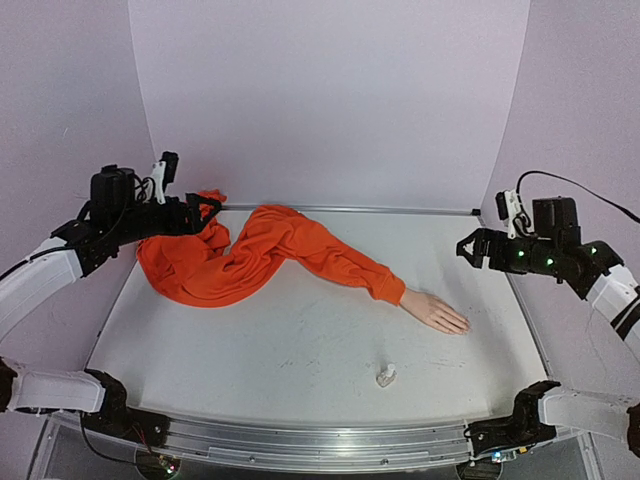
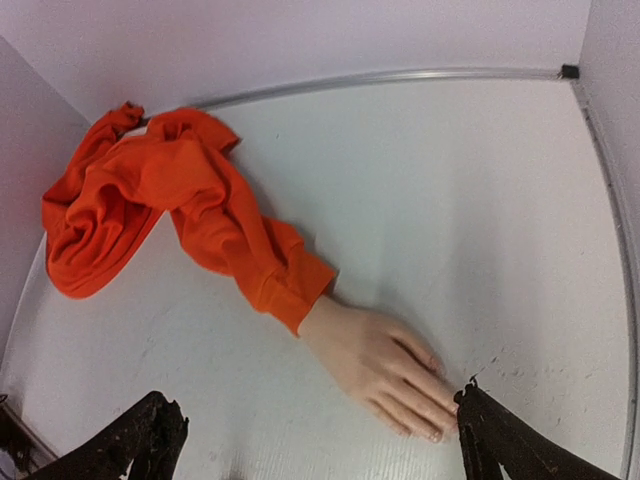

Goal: Paint the nails

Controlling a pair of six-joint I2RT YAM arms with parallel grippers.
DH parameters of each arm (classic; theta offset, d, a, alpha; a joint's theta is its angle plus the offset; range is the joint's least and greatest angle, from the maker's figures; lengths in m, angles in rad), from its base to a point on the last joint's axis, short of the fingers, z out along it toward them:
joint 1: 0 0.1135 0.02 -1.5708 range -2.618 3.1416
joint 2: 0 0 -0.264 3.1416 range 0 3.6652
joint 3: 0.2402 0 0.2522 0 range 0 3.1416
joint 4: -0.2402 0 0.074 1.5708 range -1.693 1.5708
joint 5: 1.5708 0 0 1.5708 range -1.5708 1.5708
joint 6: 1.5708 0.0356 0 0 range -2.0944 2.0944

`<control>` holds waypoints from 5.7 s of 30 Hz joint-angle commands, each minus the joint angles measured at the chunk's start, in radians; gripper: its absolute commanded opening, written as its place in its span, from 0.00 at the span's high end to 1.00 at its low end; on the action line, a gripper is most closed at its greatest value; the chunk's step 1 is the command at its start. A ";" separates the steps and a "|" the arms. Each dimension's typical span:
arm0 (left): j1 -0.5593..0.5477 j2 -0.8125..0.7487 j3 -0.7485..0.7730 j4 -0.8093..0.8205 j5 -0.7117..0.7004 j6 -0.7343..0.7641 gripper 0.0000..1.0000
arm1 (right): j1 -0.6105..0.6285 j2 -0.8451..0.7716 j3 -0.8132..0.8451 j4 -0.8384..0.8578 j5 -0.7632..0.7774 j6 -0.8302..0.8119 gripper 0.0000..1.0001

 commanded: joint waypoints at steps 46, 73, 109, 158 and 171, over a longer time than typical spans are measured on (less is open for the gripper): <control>-0.348 0.287 0.160 -0.092 -0.016 -0.077 0.01 | 0.820 0.677 0.093 -0.202 0.193 0.413 0.75; -0.721 0.447 -0.014 0.369 -0.084 0.494 0.08 | 0.642 0.554 0.412 -0.184 -0.025 0.262 1.00; -0.820 0.616 0.083 0.524 -0.343 0.517 0.66 | 0.642 0.638 0.506 -0.199 -0.105 0.238 1.00; -0.736 0.437 0.051 0.375 -0.680 0.232 1.00 | 0.708 0.717 0.592 0.176 0.237 0.502 0.41; -0.741 0.415 0.034 0.375 -0.667 0.226 1.00 | 0.728 0.826 0.621 0.272 0.183 0.489 0.63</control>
